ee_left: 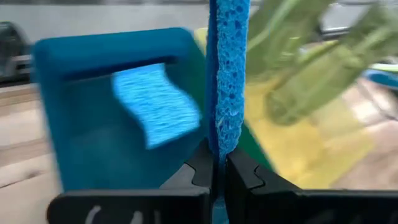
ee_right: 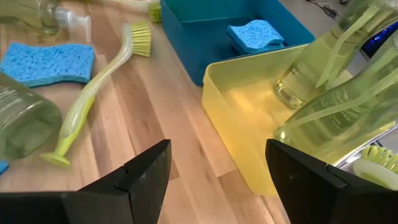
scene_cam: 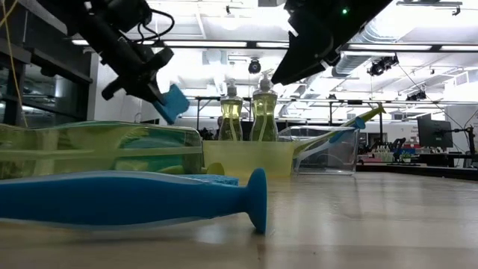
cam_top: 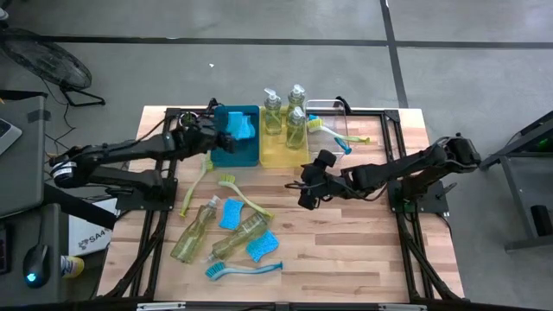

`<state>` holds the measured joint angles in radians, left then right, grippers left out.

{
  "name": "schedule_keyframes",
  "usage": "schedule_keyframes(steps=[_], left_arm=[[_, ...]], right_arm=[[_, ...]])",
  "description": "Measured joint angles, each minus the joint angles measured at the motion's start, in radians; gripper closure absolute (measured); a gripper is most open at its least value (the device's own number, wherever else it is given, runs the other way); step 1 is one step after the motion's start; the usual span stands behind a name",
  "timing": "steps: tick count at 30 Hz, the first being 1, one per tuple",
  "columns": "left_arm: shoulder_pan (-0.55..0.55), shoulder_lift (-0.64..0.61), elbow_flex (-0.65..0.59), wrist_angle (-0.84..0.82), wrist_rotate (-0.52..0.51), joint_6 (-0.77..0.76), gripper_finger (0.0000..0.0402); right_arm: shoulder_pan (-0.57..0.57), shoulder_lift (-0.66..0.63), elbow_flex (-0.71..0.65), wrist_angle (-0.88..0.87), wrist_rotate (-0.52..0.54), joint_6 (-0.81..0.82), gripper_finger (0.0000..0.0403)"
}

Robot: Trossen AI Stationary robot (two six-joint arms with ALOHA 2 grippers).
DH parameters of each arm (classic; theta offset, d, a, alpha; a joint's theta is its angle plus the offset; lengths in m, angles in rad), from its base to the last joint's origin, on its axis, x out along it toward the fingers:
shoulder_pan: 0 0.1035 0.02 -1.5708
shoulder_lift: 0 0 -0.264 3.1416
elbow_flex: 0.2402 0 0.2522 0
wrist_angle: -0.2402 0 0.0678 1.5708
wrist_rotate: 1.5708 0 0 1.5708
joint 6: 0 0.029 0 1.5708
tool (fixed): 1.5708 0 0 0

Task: Pick & Place Kitchen Sink Supplies
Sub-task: Put the blue sponge into the blue bin

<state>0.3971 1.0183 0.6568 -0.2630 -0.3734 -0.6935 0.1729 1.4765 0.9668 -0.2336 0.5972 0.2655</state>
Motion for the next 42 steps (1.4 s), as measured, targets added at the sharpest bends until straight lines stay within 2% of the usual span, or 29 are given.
schedule_keyframes(steps=[5, 10, 20, 33, 42], left_arm=[[0.043, 0.003, 0.024, -0.065, -0.019, -0.028, 0.0394], [0.087, 0.071, 0.024, -0.053, -0.015, -0.047, 0.0394], [0.172, 0.253, 0.024, 0.156, 0.138, -0.040, 0.0394], [0.319, 0.290, 0.023, 0.257, 0.369, -0.047, 0.0389], [0.317, 0.349, 0.023, 0.288, 0.390, -0.125, 0.0388]], right_arm=[[0.025, 0.000, 0.000, -0.013, 0.001, 0.023, 0.0148], [0.042, 0.000, 0.000, -0.016, 0.009, 0.026, 0.0148], [0.053, 0.000, 0.000, -0.036, 0.035, 0.027, 0.0148], [0.053, 0.000, 0.000, -0.070, 0.047, 0.060, 0.0148], [0.053, 0.000, 0.000, -0.070, 0.037, 0.071, 0.0148]])
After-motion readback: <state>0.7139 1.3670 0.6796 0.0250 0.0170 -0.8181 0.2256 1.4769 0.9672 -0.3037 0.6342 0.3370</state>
